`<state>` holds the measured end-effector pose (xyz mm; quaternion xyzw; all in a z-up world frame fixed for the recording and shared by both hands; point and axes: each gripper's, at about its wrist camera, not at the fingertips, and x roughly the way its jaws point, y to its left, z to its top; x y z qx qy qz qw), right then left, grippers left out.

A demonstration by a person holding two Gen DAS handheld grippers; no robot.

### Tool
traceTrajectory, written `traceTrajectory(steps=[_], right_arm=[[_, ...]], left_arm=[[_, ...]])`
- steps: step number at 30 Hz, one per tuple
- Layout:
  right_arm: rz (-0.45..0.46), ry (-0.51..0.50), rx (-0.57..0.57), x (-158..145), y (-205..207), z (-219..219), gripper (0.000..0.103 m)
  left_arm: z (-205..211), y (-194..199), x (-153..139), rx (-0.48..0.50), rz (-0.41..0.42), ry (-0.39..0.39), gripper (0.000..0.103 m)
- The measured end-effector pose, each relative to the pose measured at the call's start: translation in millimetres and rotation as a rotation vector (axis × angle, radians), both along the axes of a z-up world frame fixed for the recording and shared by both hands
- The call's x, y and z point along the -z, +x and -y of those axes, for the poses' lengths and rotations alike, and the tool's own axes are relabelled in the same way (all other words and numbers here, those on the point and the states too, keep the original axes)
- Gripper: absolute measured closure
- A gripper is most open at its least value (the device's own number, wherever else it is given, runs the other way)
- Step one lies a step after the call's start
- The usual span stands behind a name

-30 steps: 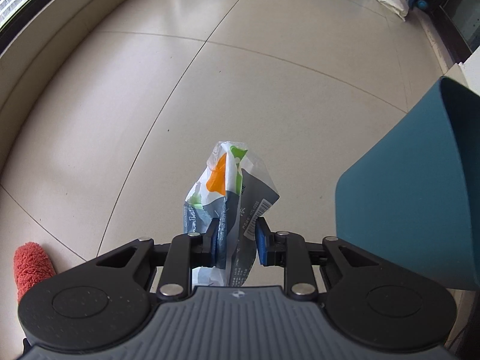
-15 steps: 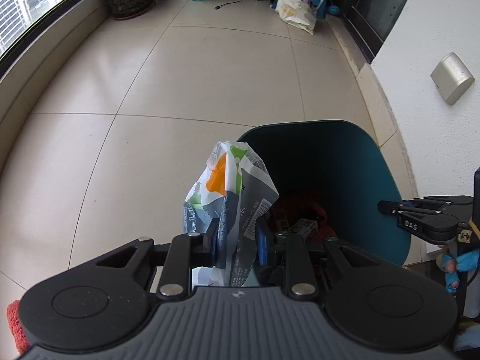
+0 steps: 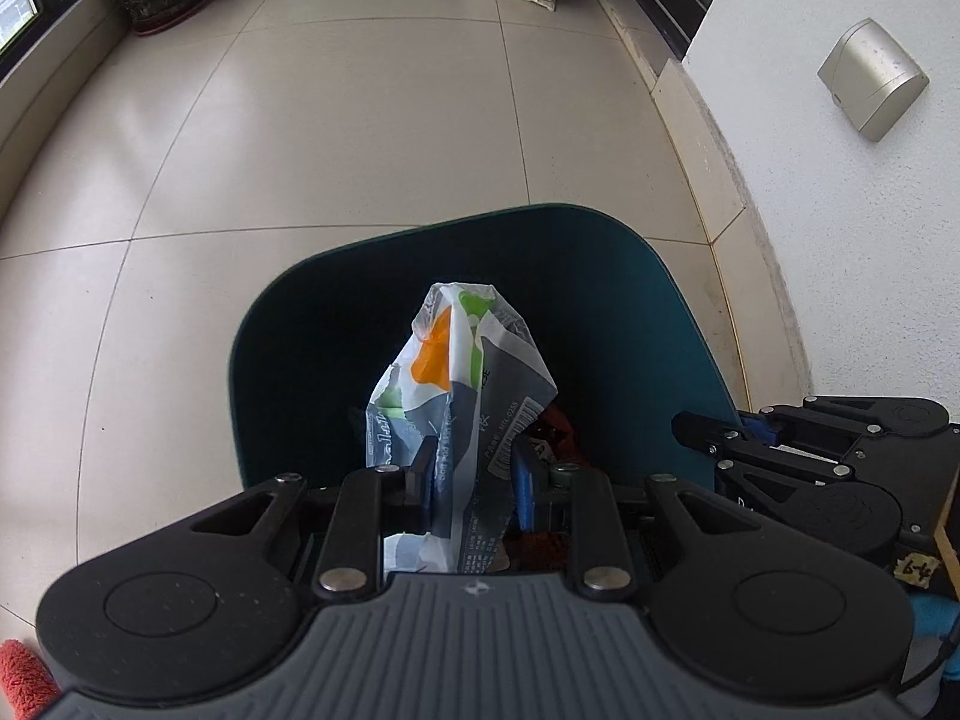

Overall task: Collect trash
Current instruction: 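Lift the clear packet and carry it over the teal bin, then open the left gripper to drop the clear packet into the bin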

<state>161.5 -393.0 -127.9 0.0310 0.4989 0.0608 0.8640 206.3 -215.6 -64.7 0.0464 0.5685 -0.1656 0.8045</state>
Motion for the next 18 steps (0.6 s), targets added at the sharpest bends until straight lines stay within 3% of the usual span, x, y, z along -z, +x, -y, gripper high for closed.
traceTrajectory(steps=[7,18], right_arm=[[0.002,0.015,-0.002,0,-1,6,0.096],[0.002,0.035,-0.002,0,-1,12,0.095]], left_arm=[[24,20,42,0.005,-0.076,0.049,0.080],[24,32,94,-0.045,-0.203,0.106,0.077]])
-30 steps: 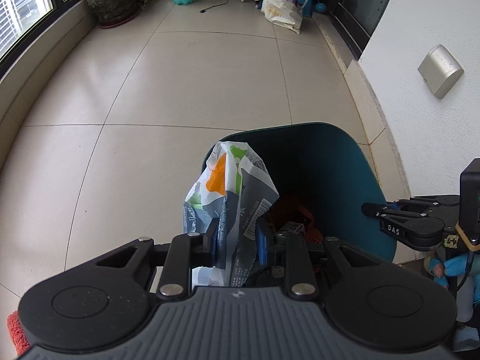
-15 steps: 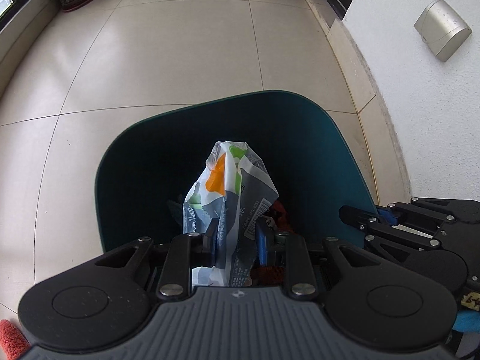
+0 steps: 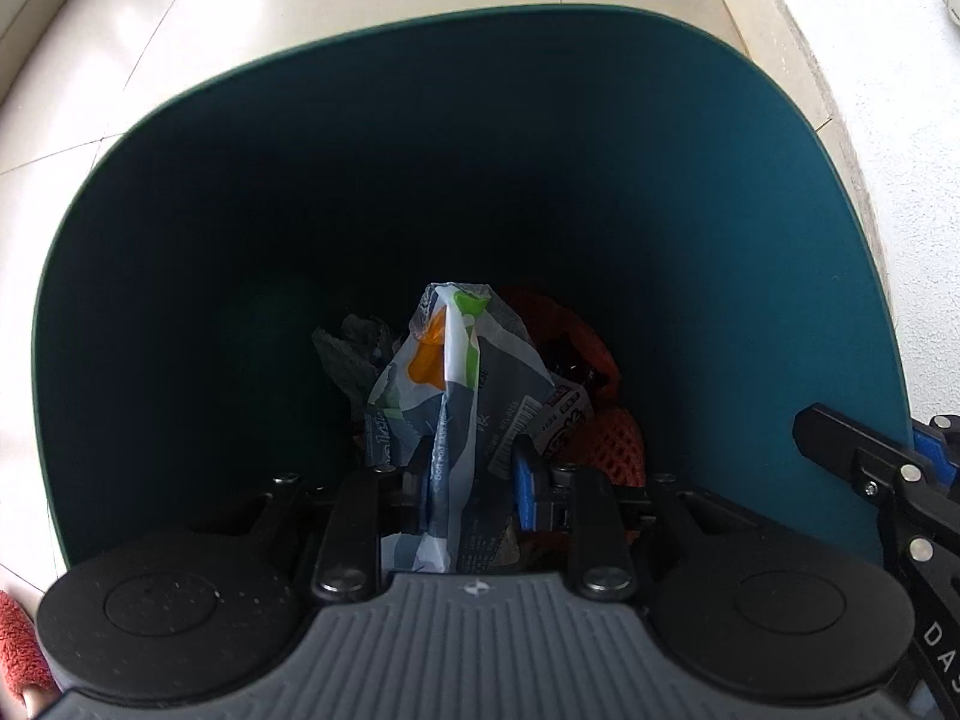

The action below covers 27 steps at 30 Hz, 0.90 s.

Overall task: Collect trash
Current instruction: 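Open the left gripper to drop the clear packet into the bin, then set the teal bin on the floor and open the right gripper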

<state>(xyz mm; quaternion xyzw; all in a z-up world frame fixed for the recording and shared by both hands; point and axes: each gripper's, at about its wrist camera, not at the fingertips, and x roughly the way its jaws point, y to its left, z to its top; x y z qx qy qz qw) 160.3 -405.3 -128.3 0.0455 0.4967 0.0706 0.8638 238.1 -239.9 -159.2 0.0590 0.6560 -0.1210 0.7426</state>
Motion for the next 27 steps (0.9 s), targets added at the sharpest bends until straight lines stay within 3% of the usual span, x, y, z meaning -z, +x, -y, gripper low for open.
traceTrajectory(steps=[3,6,7,14,27], right_arm=[[-0.001,0.003,0.000,0,0,1,0.095],[-0.001,0.003,0.001,1,1,1,0.095],[-0.001,0.003,0.001,0,1,1,0.095],[-0.004,0.004,0.003,1,-1,-1,0.095],[0.038,-0.004,-0.011,-22,-16,-4,0.089]], left_arm=[[-3,2,4,-0.005,-0.023,-0.023,0.066],[-8,0,1,-0.008,-0.005,-0.045,0.039],[-9,0,-1,-0.008,0.004,-0.051,0.037],[-23,-7,-18,-0.013,0.032,-0.107,0.037],[-33,-38,-64,0.008,0.184,-0.096,0.037]])
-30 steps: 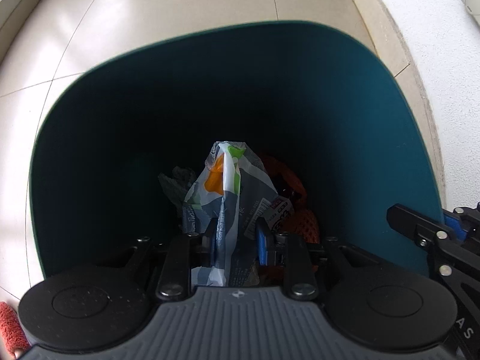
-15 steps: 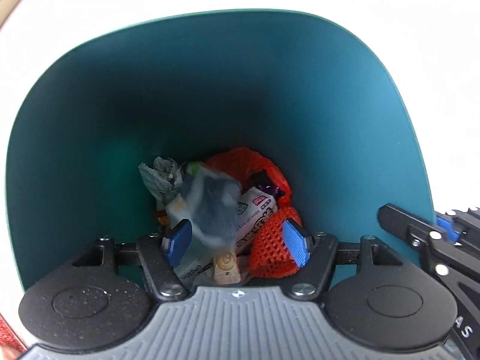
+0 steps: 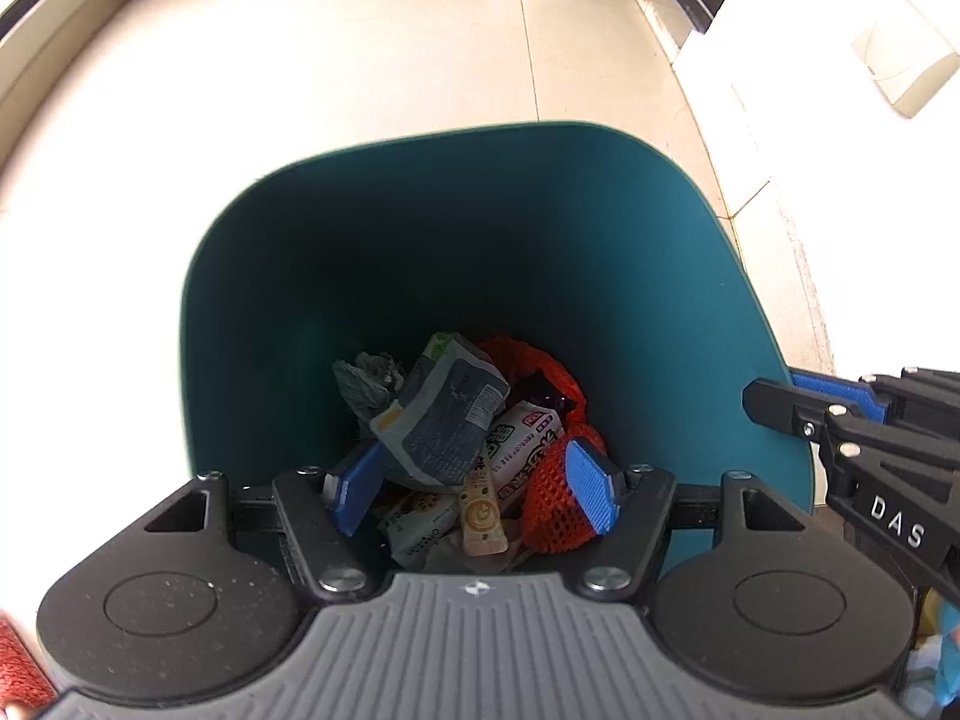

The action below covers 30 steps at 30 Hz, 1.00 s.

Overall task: Collect trash
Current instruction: 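Set the teal bin on the floor and open the right gripper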

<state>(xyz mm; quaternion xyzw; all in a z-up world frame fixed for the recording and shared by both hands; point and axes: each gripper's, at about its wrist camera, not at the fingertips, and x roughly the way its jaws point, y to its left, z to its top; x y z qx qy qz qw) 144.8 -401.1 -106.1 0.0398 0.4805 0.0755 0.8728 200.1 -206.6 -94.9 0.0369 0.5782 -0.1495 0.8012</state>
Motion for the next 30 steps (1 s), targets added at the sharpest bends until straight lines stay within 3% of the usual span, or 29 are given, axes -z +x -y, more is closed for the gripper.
traceTrajectory(steps=[13,18,20,22,30], right_arm=[[0.119,0.001,-0.117,-67,-59,-26,0.069],[0.153,0.018,-0.102,-91,-81,-31,0.059],[0.163,0.026,-0.097,-96,-91,-34,0.056],[0.168,0.033,-0.095,-100,-99,-39,0.044],[0.210,0.069,-0.074,-109,-124,-53,0.027]], left_arm=[[-46,-63,-78,-0.004,0.173,-0.047,0.037],[-70,-89,-100,-0.022,0.212,-0.078,0.037],[-79,-99,-107,-0.030,0.226,-0.097,0.037],[-86,-108,-113,-0.036,0.237,-0.113,0.037],[-109,-143,-125,-0.051,0.297,-0.106,0.036]])
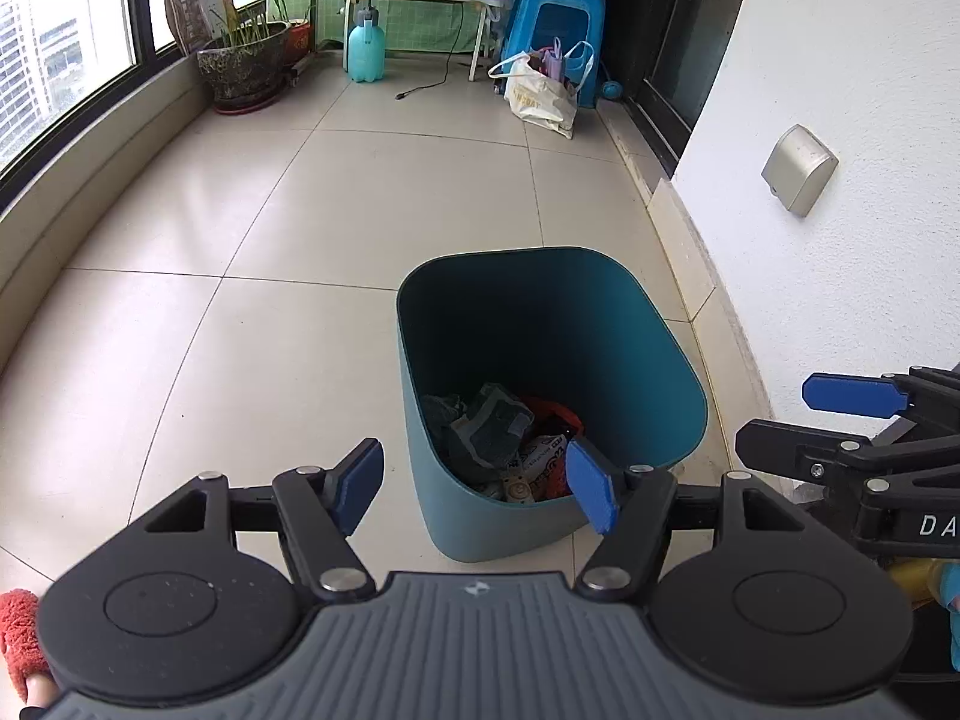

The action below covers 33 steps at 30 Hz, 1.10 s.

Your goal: Collect trash

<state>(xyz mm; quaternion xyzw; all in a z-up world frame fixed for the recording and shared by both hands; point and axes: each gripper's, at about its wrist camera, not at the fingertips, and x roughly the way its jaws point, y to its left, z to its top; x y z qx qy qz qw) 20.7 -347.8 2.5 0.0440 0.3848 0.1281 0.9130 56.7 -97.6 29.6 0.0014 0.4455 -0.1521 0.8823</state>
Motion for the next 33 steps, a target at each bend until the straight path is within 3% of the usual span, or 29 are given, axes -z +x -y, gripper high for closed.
traceTrajectory(steps=[5,12,24,33], right_arm=[[0.058,-0.006,-0.005,-3,-21,-12,0.021],[0.150,-0.006,0.028,-1,-39,-20,0.000],[0.234,0.011,0.087,9,-36,-21,0.000],[0.220,0.002,0.080,19,-35,-29,0.000]], left_arm=[[-10,-18,-4,0.009,0.029,-0.019,0.031],[-23,-36,-2,-0.016,0.071,-0.031,0.026],[-37,-43,15,-0.050,0.082,-0.038,0.026],[-38,-42,18,-0.067,0.105,-0.033,0.026]])
